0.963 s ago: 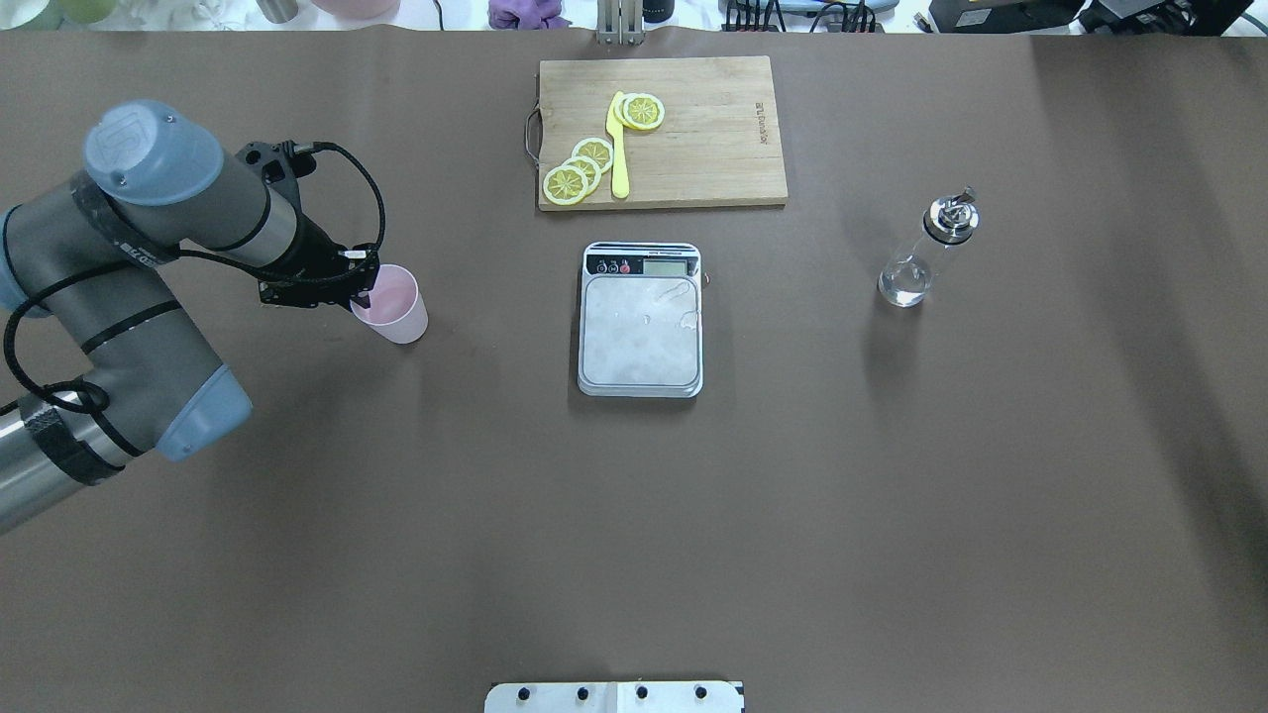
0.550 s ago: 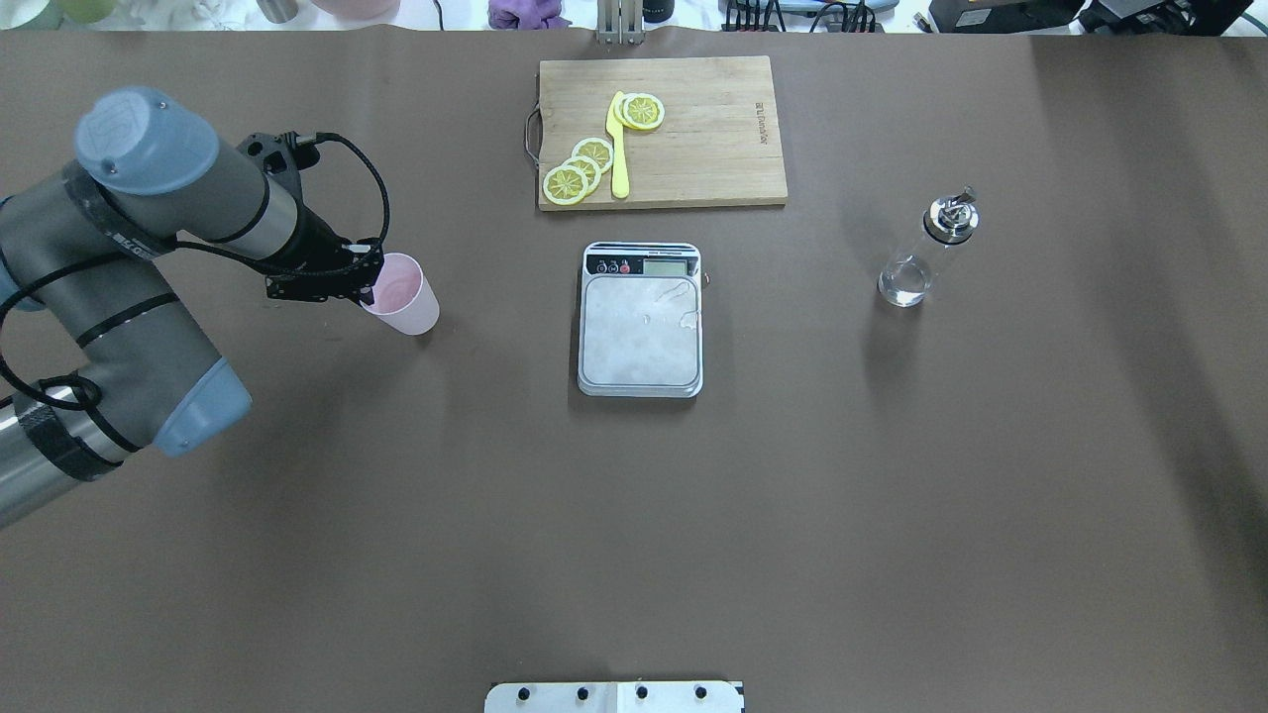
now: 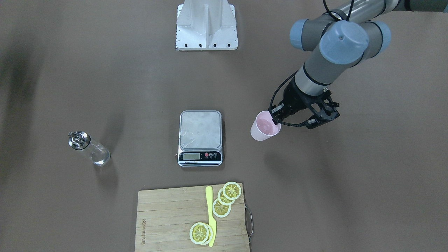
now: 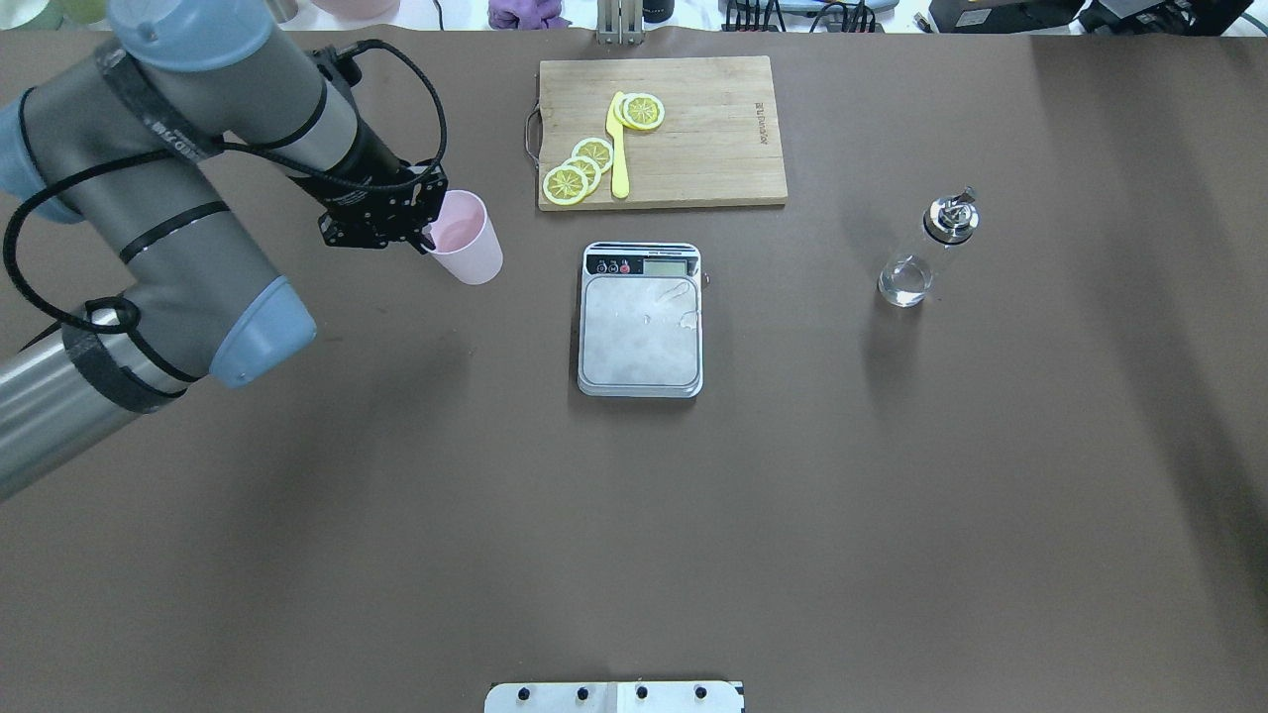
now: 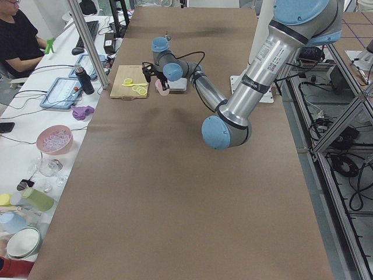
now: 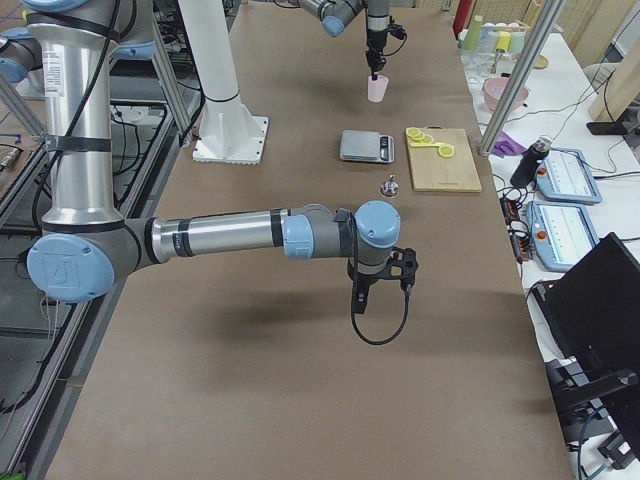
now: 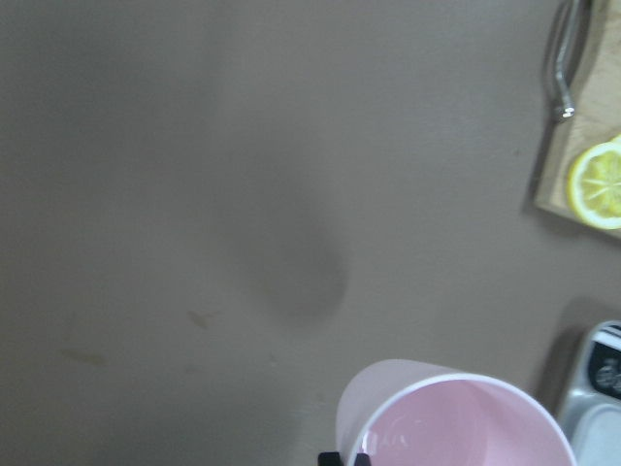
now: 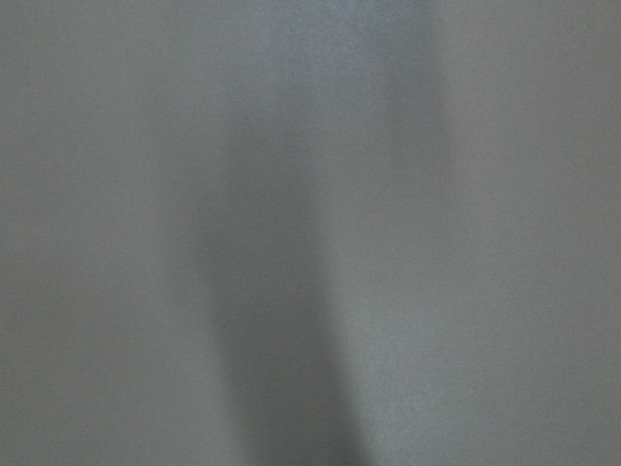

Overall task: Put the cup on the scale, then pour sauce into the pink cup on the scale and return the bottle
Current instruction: 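Carry the pink cup with the left gripper onto the scale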

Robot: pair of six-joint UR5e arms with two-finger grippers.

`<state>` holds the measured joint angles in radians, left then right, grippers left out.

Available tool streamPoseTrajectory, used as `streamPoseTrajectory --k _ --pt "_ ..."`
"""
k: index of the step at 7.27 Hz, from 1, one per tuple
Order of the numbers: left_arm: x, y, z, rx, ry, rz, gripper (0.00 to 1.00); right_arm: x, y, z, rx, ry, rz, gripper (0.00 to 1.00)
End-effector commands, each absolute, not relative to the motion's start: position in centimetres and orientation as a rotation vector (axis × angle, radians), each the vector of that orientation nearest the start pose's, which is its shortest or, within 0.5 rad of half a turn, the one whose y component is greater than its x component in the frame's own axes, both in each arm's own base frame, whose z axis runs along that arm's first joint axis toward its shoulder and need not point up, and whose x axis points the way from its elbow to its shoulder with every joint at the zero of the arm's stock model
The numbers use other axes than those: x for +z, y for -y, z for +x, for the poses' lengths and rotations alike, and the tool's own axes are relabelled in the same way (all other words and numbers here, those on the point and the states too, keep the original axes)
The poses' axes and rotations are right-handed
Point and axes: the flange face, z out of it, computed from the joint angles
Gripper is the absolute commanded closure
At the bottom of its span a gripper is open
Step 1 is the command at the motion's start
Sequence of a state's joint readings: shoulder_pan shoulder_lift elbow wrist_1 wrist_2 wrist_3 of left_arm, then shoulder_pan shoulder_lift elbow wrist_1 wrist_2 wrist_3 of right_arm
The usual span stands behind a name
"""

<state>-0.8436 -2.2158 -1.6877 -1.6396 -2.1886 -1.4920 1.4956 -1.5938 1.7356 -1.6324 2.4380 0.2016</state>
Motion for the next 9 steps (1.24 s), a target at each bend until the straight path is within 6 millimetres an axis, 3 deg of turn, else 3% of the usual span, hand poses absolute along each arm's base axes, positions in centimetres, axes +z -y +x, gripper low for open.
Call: streamPoseTrajectory --k 1,2,4,5,6,9 --pt "15.8 53.7 41.5 -0.527 -0.957 -0.232 1.0 58.7 48.6 2.0 0.079 0.869 -0.042 0.0" --pt "14.4 51.9 45.1 -0.536 -0.943 -0.205 1.0 58.7 48.6 2.0 0.077 0.867 -0.041 0.0" --pt "10.8 53.0 49.7 -0.571 -0.927 -0.22 1.0 58.6 48.6 1.7 0.072 0.867 -0.042 0.0" --pt "10.7 52.1 52.3 -0.566 -0.905 -0.234 1.0 58.6 48.6 1.6 0.069 0.867 -0.043 0.0" --pt "11.1 51.0 53.7 -0.558 -0.895 -0.211 1.0 58.6 48.6 1.6 0.069 0.867 -0.043 0.0" --pt "12.0 50.6 55.1 -0.544 -0.892 -0.216 1.0 58.6 48.6 1.4 0.065 0.867 -0.045 0.0"
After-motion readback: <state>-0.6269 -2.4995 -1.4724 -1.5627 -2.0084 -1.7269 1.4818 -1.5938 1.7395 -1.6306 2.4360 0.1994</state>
